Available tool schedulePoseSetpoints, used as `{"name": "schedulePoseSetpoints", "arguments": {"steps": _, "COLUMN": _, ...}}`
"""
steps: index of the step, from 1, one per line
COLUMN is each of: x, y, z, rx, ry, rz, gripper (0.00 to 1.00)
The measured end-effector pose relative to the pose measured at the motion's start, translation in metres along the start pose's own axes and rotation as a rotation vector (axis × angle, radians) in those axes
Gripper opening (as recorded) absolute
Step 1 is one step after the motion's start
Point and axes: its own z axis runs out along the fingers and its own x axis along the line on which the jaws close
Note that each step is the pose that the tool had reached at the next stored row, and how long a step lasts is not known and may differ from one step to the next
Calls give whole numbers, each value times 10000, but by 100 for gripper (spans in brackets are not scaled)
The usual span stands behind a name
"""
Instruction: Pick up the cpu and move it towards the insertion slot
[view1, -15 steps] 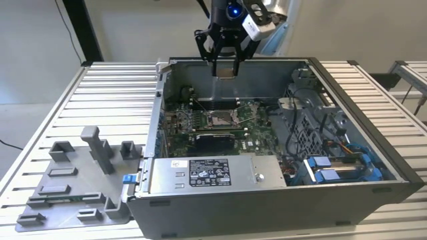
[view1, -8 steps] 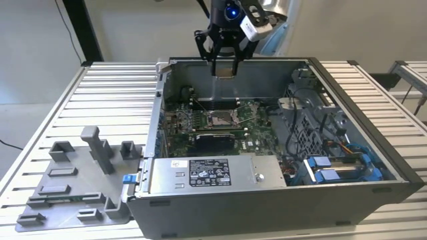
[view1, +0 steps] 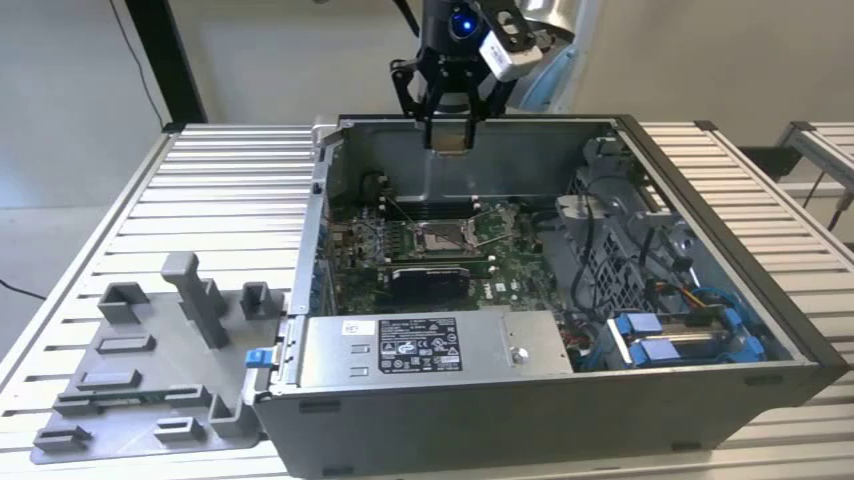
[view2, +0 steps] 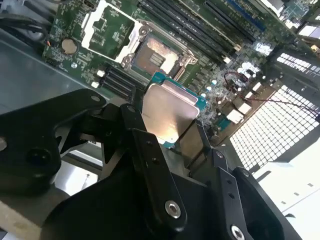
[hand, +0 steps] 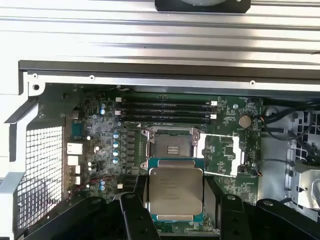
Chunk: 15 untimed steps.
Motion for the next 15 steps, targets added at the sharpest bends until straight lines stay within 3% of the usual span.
{"name": "schedulePoseSetpoints", "arguments": {"steps": 7, "x": -24, "y": 119, "z": 20, "rx": -1, "ry": -1, "rz": 1, "gripper": 0}}
{"name": "schedulePoseSetpoints", "arguments": {"steps": 15, "x": -35, "y": 127, "z": 24, "rx": 2, "ry": 7, "rz": 1, "gripper": 0}}
